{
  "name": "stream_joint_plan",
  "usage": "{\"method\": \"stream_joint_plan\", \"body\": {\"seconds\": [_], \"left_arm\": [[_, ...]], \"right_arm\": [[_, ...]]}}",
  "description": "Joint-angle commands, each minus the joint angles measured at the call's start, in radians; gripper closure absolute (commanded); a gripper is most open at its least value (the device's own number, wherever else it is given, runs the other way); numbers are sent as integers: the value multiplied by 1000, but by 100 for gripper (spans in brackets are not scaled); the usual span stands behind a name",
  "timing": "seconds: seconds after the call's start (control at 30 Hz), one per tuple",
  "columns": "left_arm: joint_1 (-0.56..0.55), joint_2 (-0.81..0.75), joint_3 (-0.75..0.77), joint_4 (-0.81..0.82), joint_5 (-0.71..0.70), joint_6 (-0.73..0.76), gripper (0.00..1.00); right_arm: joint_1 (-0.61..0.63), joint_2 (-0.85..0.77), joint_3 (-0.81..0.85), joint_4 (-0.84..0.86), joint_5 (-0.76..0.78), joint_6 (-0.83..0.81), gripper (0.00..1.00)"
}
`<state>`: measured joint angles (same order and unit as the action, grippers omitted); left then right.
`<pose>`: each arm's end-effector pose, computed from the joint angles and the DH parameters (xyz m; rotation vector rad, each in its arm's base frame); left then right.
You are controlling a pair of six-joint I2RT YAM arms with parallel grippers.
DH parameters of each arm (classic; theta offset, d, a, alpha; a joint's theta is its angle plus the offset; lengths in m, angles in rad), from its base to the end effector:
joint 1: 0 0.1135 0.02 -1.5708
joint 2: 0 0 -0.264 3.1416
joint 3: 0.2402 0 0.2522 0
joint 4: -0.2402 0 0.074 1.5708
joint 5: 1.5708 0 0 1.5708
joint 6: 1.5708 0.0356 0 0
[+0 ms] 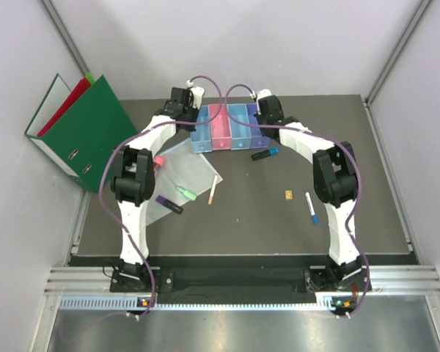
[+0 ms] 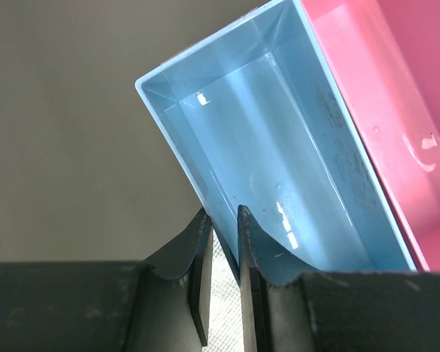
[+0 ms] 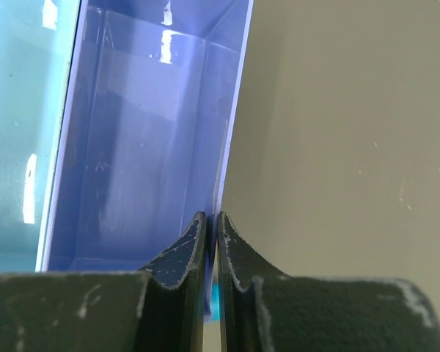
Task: Sort the stationery into containers
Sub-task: Move the storage box to the center of the board.
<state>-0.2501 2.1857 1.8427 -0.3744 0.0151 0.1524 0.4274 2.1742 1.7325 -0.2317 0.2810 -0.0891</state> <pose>0.4899 -0.1257 0.2312 0.4653 2.2412 -0.0681 0.4605 0.1989 0.2129 -0.4191 2.1763 -0.1291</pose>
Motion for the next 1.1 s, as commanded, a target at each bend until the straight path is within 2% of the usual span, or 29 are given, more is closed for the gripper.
{"method": "stream_joint_plan", "body": {"seconds": [0.0,0.63,1.07], "left_arm": [[-61,8,62,43,154,44,100],[-132,-7,-28,46,187,27,100],[-183,-138,-239,49,203,4,100]], "right_arm": [[2,-111,-5,98,-16,-17,100],[-13,-226,-214,78,0,-21,100],[-15,-292,-304,60,1,-18,100]]}}
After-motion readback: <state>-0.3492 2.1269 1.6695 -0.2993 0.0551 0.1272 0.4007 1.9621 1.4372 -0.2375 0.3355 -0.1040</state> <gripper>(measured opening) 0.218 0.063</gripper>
